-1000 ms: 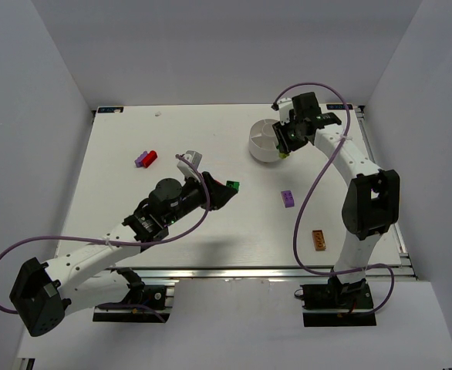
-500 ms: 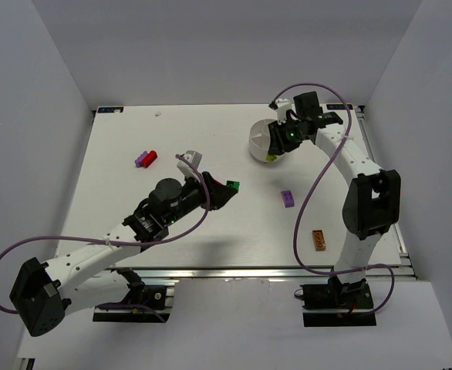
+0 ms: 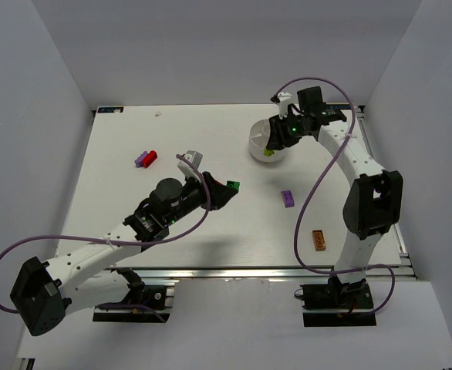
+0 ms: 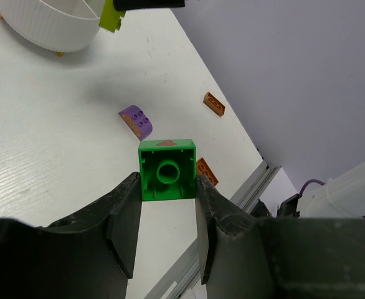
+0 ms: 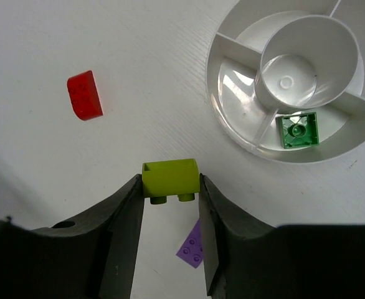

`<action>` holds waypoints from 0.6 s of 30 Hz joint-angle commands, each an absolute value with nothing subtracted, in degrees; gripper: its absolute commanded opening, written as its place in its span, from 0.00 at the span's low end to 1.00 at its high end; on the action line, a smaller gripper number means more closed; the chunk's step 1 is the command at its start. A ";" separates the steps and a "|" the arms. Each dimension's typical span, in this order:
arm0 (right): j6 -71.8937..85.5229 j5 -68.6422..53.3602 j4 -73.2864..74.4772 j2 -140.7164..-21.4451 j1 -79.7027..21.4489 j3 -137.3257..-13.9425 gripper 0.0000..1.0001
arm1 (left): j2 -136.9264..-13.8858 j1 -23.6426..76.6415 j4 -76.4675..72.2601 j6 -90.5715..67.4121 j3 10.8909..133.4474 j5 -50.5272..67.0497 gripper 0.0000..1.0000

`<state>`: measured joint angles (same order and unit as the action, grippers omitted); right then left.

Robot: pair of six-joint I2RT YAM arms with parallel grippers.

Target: Sort the legos into containers by color

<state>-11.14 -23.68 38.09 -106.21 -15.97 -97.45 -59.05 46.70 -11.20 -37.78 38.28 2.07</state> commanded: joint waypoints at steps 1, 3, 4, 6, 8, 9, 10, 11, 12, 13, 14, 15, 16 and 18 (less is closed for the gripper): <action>-13.79 -29.43 38.49 -104.94 -13.45 -101.69 0.00 | -59.41 46.58 -12.04 -37.88 39.46 2.37 0.00; -16.78 -34.44 39.54 -105.38 -10.65 -104.31 0.00 | -59.50 46.49 -11.87 -37.71 39.73 2.37 0.00; -17.74 -35.85 40.68 -105.82 -9.76 -105.63 0.00 | -59.41 46.49 -11.87 -37.71 39.64 2.29 0.00; -19.24 -37.26 41.04 -106.87 -7.05 -108.79 0.00 | -59.24 46.58 -12.65 -37.88 39.29 2.20 0.00; -19.69 -37.35 39.64 -107.31 -5.37 -109.86 0.00 | -59.33 46.50 -13.27 -38.49 38.50 2.63 0.00; -19.69 -37.44 38.68 -107.31 -3.97 -109.95 0.00 | -59.59 46.49 -13.53 -38.67 38.58 2.81 0.00; -19.69 -37.79 37.54 -107.23 -3.43 -109.78 0.00 | -60.29 46.58 -13.54 -38.67 38.58 3.51 0.00; -19.69 -37.97 34.66 -107.14 -2.56 -109.34 0.00 | -60.64 46.58 -13.27 -38.67 39.11 3.78 0.00; -20.12 -38.23 32.89 -106.88 -2.37 -107.68 0.00 | -61.08 46.50 -13.18 -38.58 39.55 4.04 0.00; -20.74 -38.93 31.13 -106.61 -2.29 -106.80 0.00 | -61.52 46.49 -13.01 -38.24 39.90 4.22 0.00; -21.53 -39.20 27.72 -106.61 -2.20 -105.83 0.00 | -62.22 46.58 -12.83 -38.15 40.69 4.65 0.00; -23.71 -39.81 26.21 -106.79 -2.20 -105.04 0.00 | -62.49 46.50 -12.40 -37.88 41.13 4.66 0.00; -24.60 -41.47 24.80 -107.48 -2.20 -104.07 0.00 | -62.84 46.49 -12.22 -37.53 41.48 4.75 0.00; -26.97 -42.88 21.89 -109.41 -2.11 -104.41 0.00 | -63.46 46.49 -11.52 -37.18 42.62 4.66 0.00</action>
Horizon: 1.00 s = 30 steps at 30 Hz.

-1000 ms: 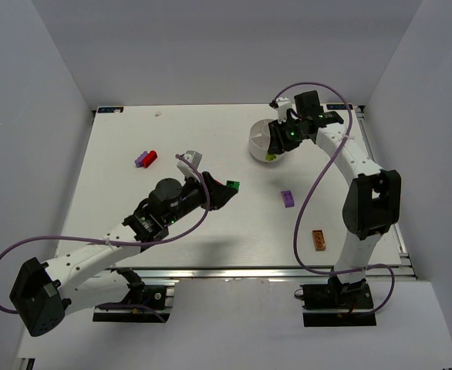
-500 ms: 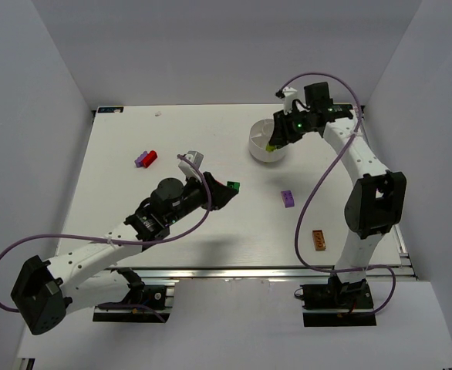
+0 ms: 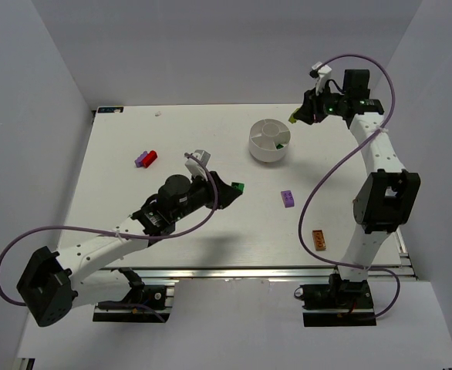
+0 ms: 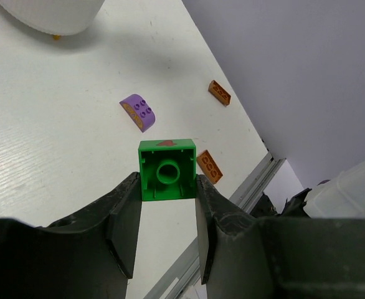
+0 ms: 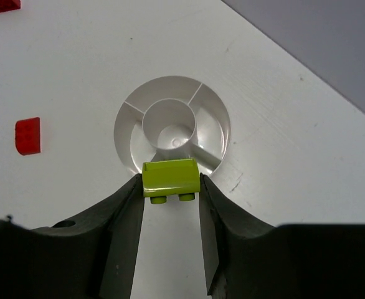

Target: Sort the legos into containers by color

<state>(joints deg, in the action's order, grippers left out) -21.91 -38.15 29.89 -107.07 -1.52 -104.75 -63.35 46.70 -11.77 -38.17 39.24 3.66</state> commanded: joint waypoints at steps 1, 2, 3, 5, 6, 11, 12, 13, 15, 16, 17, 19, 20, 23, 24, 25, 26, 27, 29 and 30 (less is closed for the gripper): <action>-27.85 -43.15 21.36 -110.21 -2.11 -104.94 0.00 | -63.54 46.49 -11.34 -37.18 42.80 4.66 0.00; -29.17 -43.94 21.10 -111.26 -2.11 -105.64 0.00 | -63.72 46.58 -11.25 -37.18 42.98 4.48 0.00; -30.22 -44.38 21.35 -112.14 -2.11 -106.60 0.00 | -63.63 46.50 -11.25 -37.18 43.07 4.22 0.00; -33.21 -45.00 21.36 -114.95 -2.02 -108.98 0.00 | -63.81 46.58 -11.16 -37.53 43.07 4.04 0.00; -34.09 -45.00 21.01 -116.79 -2.02 -109.68 0.00 | -63.90 46.50 -11.08 -37.79 43.15 3.96 0.00; -34.80 -43.77 19.34 -121.02 -1.67 -113.55 0.00 | -64.07 46.58 -10.37 -38.23 43.24 3.69 0.00; -34.54 -43.68 18.99 -121.81 -1.67 -113.55 0.00 | -64.16 46.58 -10.20 -38.23 43.33 3.60 0.00; -34.28 -43.59 17.68 -122.16 -1.67 -113.38 0.00 | -64.25 46.58 -10.20 -38.32 43.42 3.43 0.00; -33.93 -43.68 16.62 -122.60 -1.76 -112.68 0.00 | -64.34 46.58 -9.93 -38.32 43.59 3.52 0.00; -33.66 -43.77 15.65 -122.69 -1.76 -112.50 0.00 | -64.60 46.50 -9.93 -38.41 43.68 3.52 0.00; -33.40 -43.51 15.38 -122.96 -1.84 -112.24 0.00 | -64.77 46.58 -9.84 -38.41 43.86 3.52 0.00; -32.00 -42.98 14.68 -123.40 -1.76 -111.80 0.00 | -65.30 46.50 -9.84 -38.41 44.12 3.87 0.00; -31.47 -42.89 14.07 -123.49 -1.76 -111.71 0.00 | -65.48 46.49 -9.84 -38.41 44.21 3.87 0.00; -28.49 -42.98 13.02 -123.92 -1.84 -111.18 0.00 | -66.44 46.50 -10.02 -38.32 44.82 4.39 0.00; -26.74 -42.89 12.66 -124.10 -1.85 -110.92 0.00 | -66.71 46.58 -9.85 -38.23 45.00 4.57 0.00; -26.11 -42.80 12.57 -124.19 -1.93 -110.57 0.00 | -66.97 46.50 -9.84 -38.15 45.26 4.74 0.00; -25.32 -42.63 12.31 -124.36 -2.02 -110.39 0.00 | -67.32 46.49 -9.84 -38.14 45.61 5.01 0.00; -24.62 -42.02 11.61 -124.54 -2.11 -110.04 0.00 | -67.59 46.58 -9.84 -38.06 45.70 5.10 0.00; -23.21 -41.66 11.08 -124.72 -2.20 -109.25 0.00 | -67.85 46.58 -9.58 -38.06 46.05 5.18 0.00; -22.77 -41.05 10.47 -124.89 -2.28 -108.99 0.00 | -68.03 46.50 -9.58 -37.97 46.32 5.19 0.00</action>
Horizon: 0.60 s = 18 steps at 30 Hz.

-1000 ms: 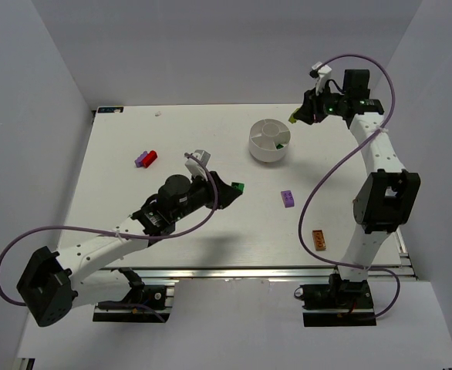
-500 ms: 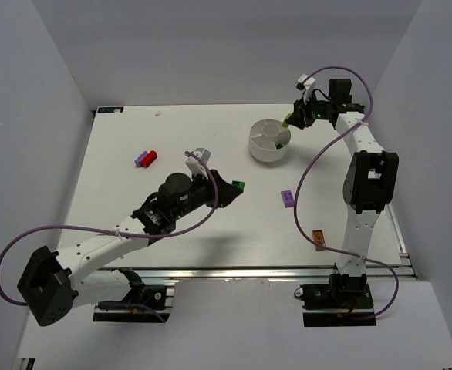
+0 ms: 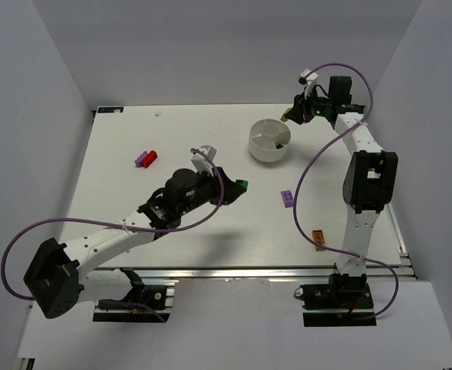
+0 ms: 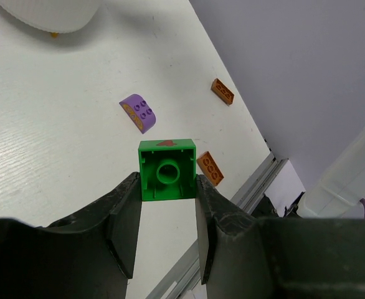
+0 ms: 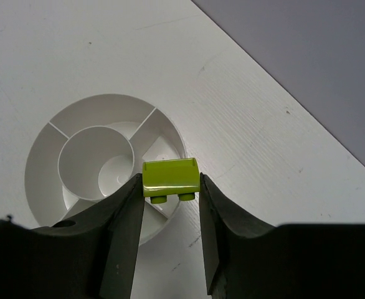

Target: Sort the legos into containers by color

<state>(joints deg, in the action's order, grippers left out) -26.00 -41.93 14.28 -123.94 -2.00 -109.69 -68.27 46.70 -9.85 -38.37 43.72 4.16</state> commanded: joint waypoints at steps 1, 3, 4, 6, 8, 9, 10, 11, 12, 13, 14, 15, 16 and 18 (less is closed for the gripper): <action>-22.33 -40.78 10.37 -125.07 -2.37 -108.98 0.00 | -68.03 46.49 -9.49 -38.06 46.41 5.19 0.00; -21.27 -40.96 10.37 -125.68 -2.55 -109.16 0.00 | -68.20 46.58 -9.49 -38.06 46.41 5.19 0.00; -21.10 -40.78 10.28 -125.86 -2.64 -109.16 0.00 | -68.20 46.50 -9.58 -38.14 46.41 5.19 0.00; -20.83 -40.61 10.28 -126.30 -2.81 -109.16 0.00 | -68.38 46.58 -9.49 -38.41 46.49 5.27 0.00; -20.22 -40.52 10.20 -126.47 -2.90 -109.07 0.00 | -68.47 46.58 -9.40 -38.50 46.49 5.27 0.00; -20.04 -40.69 10.20 -126.65 -2.99 -108.99 0.00 | -68.38 46.58 -9.40 -38.58 46.49 5.27 0.00; -19.95 -40.78 10.28 -126.74 -3.16 -108.90 0.00 | -68.47 46.50 -9.49 -38.58 46.49 5.27 0.00; -19.95 -40.69 10.37 -126.74 -3.34 -108.72 0.00 | -68.38 46.49 -9.41 -38.58 46.49 5.27 0.00; -19.95 -40.61 10.37 -126.83 -3.43 -108.37 0.00 | -68.47 46.58 -9.32 -38.58 46.58 5.27 0.00; -19.95 -40.52 10.37 -126.74 -3.60 -108.11 0.00 | -68.47 46.58 -9.40 -38.58 46.58 5.27 0.00; -19.86 -40.34 10.37 -126.83 -3.69 -107.93 0.00 | -68.47 46.58 -9.40 -38.58 46.67 5.27 0.00; -19.60 -39.91 10.28 -126.91 -3.78 -107.67 0.00 | -68.55 46.50 -9.40 -38.58 46.67 5.36 0.00; -19.60 -39.64 10.28 -127.00 -3.78 -107.49 0.00 | -68.64 46.58 -9.32 -38.58 46.76 5.36 0.00; -19.34 -38.68 10.20 -127.09 -3.87 -107.23 0.03 | -68.73 46.58 -9.23 -38.50 46.93 5.36 0.00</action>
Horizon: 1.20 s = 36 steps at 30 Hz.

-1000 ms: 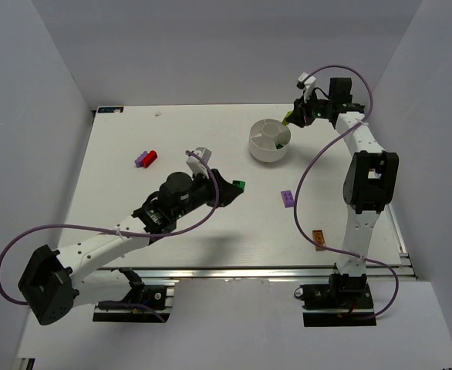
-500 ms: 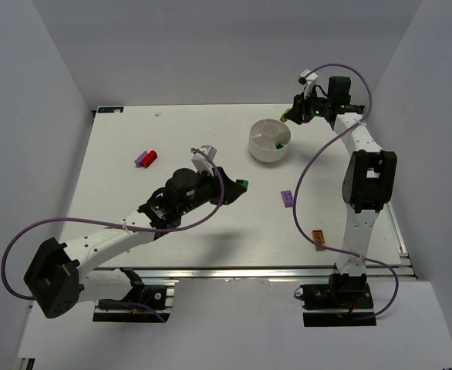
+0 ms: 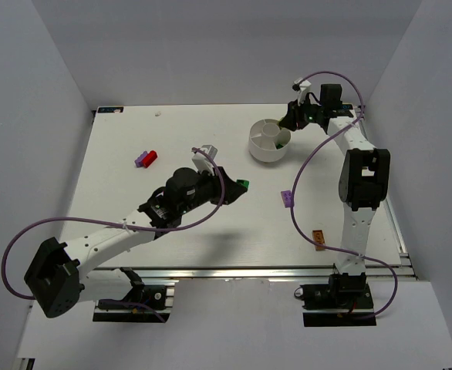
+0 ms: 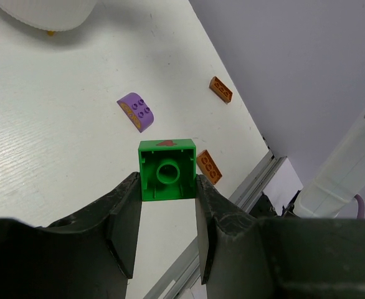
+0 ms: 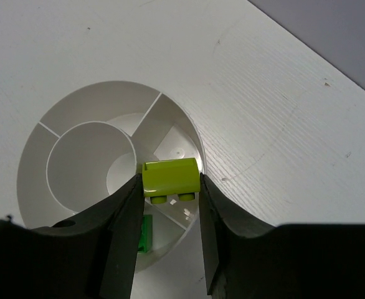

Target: Sort the legos into containers by color

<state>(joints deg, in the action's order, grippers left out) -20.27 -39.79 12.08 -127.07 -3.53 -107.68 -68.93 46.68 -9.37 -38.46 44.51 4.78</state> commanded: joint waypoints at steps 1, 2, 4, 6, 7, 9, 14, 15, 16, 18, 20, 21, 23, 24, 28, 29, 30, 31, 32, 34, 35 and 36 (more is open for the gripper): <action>-19.34 -38.50 10.20 -127.09 -3.87 -107.14 0.07 | -68.73 46.58 -9.32 -38.50 47.02 5.36 0.00; -19.34 -38.24 10.20 -127.09 -3.87 -107.05 0.10 | -68.82 46.58 -9.40 -38.50 46.93 5.54 0.00; -19.34 -37.71 10.37 -127.09 -3.87 -106.96 0.24 | -68.99 46.50 -9.49 -38.50 47.02 5.54 0.00; -19.34 -37.09 10.46 -127.00 -3.87 -106.96 0.37 | -69.34 46.49 -9.58 -38.50 47.28 5.71 0.00; -19.42 -36.83 10.46 -127.00 -3.87 -106.96 0.41 | -69.52 46.58 -9.75 -38.41 47.46 5.80 0.00; -19.51 -36.30 10.55 -126.83 -3.78 -107.14 0.51 | -69.96 46.58 -9.84 -38.32 47.98 6.24 0.00; -19.69 -36.03 11.42 -125.16 -3.52 -107.58 0.58 | -71.54 46.50 -9.84 -37.71 49.57 6.94 0.02; -19.60 -36.21 11.60 -124.81 -3.34 -107.58 0.60 | -72.50 46.58 -9.76 -37.53 50.53 7.38 0.02; -19.43 -36.21 12.21 -124.54 -3.25 -107.58 0.61 | -73.03 46.58 -9.41 -37.36 51.06 7.56 0.03; -19.16 -36.38 12.74 -123.75 -3.08 -107.40 0.63 | -74.26 46.50 -9.14 -36.92 52.20 8.35 0.05; -18.99 -35.95 13.62 -122.70 -2.55 -107.31 0.63 | -76.37 46.58 -8.53 -36.39 54.40 9.31 0.08; -18.29 -35.86 13.97 -122.17 -2.29 -107.31 0.63 | -77.33 46.50 -8.00 -35.17 55.54 9.75 0.09; -17.06 -36.21 14.59 -119.45 -1.06 -106.79 0.60 | -81.63 46.58 -3.71 -32.80 61.76 10.46 0.10; -16.18 -38.30 14.94 -118.31 0.16 -105.74 0.55 | -83.56 46.58 -1.69 -30.09 64.40 10.72 0.11; -14.60 -46.75 17.92 -110.68 4.39 -102.66 0.00 | -94.81 46.41 10.95 -24.71 79.60 11.16 0.12; -14.50 -48.24 18.71 -109.26 4.83 -101.87 0.00 | -99.79 46.41 13.25 -22.70 86.59 11.08 0.12; -14.50 -48.86 19.76 -107.51 5.79 -100.73 0.00 | -102.54 46.41 15.79 -21.63 90.40 10.73 0.13; -14.50 -49.30 19.69 -103.84 6.15 -97.33 0.01 | -105.27 46.32 20.95 -20.49 94.18 9.94 0.13; -14.50 -49.83 19.25 -101.88 6.50 -95.29 0.02 | -110.51 46.32 23.18 -18.48 101.61 8.10 0.13; -14.41 -50.27 17.41 -96.01 7.64 -89.25 0.05 | -115.73 46.23 30.03 -16.10 109.12 4.60 0.13; -14.24 -50.45 16.88 -94.32 8.52 -87.47 0.06 | -120.80 46.14 32.06 -15.48 116.73 3.27 0.13; -13.98 -50.62 16.00 -92.65 8.87 -85.97 0.06 | -123.11 46.14 35.73 -14.86 120.55 1.95 0.14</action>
